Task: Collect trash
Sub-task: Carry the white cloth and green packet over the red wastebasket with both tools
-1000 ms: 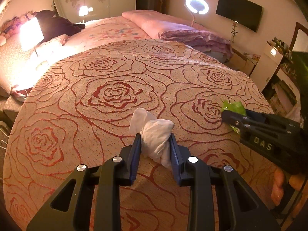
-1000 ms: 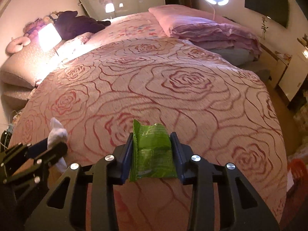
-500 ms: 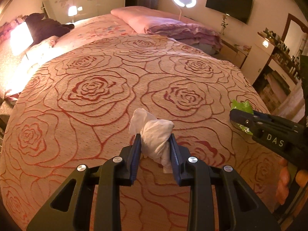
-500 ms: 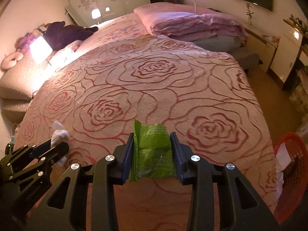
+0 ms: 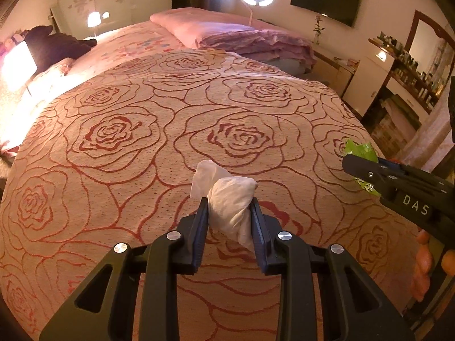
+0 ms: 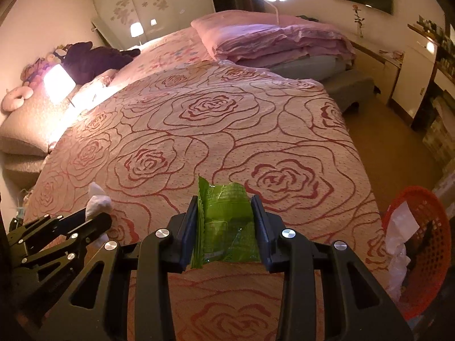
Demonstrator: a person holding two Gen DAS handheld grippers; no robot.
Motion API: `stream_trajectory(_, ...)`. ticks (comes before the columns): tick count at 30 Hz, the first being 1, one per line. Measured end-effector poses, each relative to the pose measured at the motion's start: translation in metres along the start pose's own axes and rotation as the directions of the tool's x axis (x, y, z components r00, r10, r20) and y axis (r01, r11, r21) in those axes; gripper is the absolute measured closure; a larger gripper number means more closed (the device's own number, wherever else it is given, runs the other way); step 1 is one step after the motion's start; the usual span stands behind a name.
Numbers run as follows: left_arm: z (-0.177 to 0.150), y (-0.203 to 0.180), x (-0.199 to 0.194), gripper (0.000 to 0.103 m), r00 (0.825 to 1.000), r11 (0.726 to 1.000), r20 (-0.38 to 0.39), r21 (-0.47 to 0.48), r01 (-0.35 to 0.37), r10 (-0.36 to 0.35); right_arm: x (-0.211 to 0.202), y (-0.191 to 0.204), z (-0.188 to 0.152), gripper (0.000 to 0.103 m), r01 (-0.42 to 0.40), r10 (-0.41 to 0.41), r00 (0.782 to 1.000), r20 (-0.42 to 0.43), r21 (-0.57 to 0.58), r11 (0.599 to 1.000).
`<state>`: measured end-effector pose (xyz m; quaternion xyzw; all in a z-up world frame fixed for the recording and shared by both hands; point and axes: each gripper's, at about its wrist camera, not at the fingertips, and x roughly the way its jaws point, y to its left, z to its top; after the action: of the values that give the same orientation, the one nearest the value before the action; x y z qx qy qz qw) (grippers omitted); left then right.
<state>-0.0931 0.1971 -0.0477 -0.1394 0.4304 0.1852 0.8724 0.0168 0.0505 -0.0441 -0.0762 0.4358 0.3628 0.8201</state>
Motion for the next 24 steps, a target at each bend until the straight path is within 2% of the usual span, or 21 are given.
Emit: stream_trajectory(24,0.004,-0.041,0.005,0.076,0.999,0.995,-0.016,0.086,0.04,-0.039,-0.02,-0.04,-0.009,0.067,0.029,-0.031,0.999,0.023,0.07,0.997)
